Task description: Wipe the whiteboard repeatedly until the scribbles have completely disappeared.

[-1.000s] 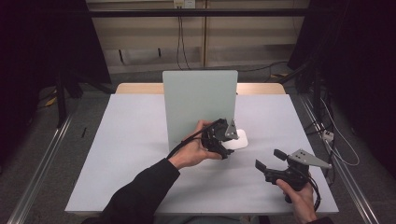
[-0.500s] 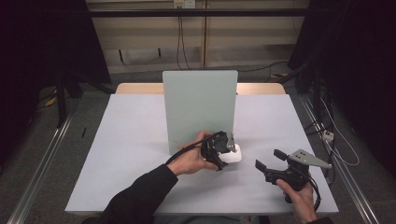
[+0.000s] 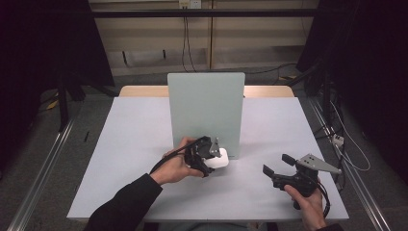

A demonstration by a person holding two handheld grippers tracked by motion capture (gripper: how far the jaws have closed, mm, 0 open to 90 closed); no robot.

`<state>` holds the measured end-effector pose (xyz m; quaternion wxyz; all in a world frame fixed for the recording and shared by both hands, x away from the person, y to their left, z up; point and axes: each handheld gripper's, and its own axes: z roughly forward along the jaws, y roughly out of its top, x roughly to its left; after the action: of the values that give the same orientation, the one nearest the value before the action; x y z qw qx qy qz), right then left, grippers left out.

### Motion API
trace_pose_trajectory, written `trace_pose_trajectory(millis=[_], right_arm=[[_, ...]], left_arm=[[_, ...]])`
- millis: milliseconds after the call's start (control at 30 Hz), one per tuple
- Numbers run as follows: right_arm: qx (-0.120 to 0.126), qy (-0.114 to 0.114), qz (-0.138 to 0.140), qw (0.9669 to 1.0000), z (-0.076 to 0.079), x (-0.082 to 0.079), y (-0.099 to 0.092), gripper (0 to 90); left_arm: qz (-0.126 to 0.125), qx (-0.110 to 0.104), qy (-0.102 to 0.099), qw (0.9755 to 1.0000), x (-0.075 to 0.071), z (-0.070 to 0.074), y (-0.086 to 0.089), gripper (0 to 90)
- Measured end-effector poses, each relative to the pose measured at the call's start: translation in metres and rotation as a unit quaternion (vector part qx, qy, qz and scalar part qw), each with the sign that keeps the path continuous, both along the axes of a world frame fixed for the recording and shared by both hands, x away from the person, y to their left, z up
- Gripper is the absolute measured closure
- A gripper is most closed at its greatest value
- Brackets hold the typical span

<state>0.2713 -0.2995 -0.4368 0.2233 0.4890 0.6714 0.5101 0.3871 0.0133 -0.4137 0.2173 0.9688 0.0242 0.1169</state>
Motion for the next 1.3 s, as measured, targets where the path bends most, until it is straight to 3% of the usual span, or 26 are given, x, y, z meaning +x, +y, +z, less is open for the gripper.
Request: trace_pose_trajectory(millis=[233,267,333,367,400,433,467,533,700,767,900,933,967,1033,1133,1300], right_arm=[[0.001,0.002,-0.001,1.0,0.0,0.0,0.001,9.4],[0.001,0.001,-0.001,1.0,0.0,0.0,0.001,9.4],[0.001,0.001,-0.001,1.0,0.0,0.0,0.0,9.4],[0.001,0.002,-0.001,1.0,0.0,0.0,0.0,9.4],[0.001,0.001,-0.001,1.0,0.0,0.001,0.0,9.4],[0.001,0.001,-0.001,1.0,0.0,0.001,0.001,9.4],[0.0,0.001,-0.002,1.0,0.0,0.001,0.001,9.4],[0.0,0.001,-0.001,1.0,0.0,0.001,0.002,9.4],[0.0,0.001,-0.001,1.0,0.0,0.001,0.001,9.4],[0.001,0.001,-0.001,1.0,0.0,0.001,0.001,9.4],[0.001,0.001,-0.001,1.0,0.0,0.001,0.001,9.4],[0.001,0.001,-0.001,1.0,0.0,0.001,0.001,9.4],[0.0,0.001,-0.001,1.0,0.0,0.001,0.001,9.4],[0.0,0.001,-0.001,1.0,0.0,0.001,0.001,9.4],[0.0,0.001,-0.001,1.0,0.0,0.001,0.001,9.5],[0.001,0.001,-0.001,1.0,0.0,0.001,0.001,9.4]], left_arm=[[0.032,0.001,-0.009,0.9994,0.003,0.009,0.041,31.0],[0.048,-0.011,-0.005,0.9988,0.002,0.008,0.047,31.0],[0.044,0.006,-0.001,0.999,0.005,0.009,0.058,31.0],[0.059,-0.008,0.003,0.9982,0.003,0.006,0.062,31.0],[0.059,-0.004,0.002,0.9983,0.004,0.006,0.065,31.0],[0.037,0.028,-0.001,0.9989,0.007,0.01,0.069,31.0],[0.04,0.022,0.0,0.999,0.006,0.009,0.069,31.0],[0.043,0.023,0.005,0.9988,0.006,0.008,0.068,31.0],[0.022,0.061,0.008,0.9979,0.007,0.008,0.054,30.8],[0.017,0.065,0.01,0.9977,0.007,0.006,0.05,30.7],[0.015,0.06,0.026,0.9978,0.007,0.002,0.042,30.1],[0.024,0.05,0.033,0.9979,0.005,0.0,0.04,29.9],[0.017,0.057,0.03,0.9978,0.007,0.0,0.038,29.7],[0.016,0.038,0.033,0.9986,0.005,-0.001,0.034,30.3],[0.005,0.036,0.027,0.999,0.004,-0.002,0.029,30.5],[0.01,0.031,0.02,0.9993,0.001,-0.003,0.02,30.4]])
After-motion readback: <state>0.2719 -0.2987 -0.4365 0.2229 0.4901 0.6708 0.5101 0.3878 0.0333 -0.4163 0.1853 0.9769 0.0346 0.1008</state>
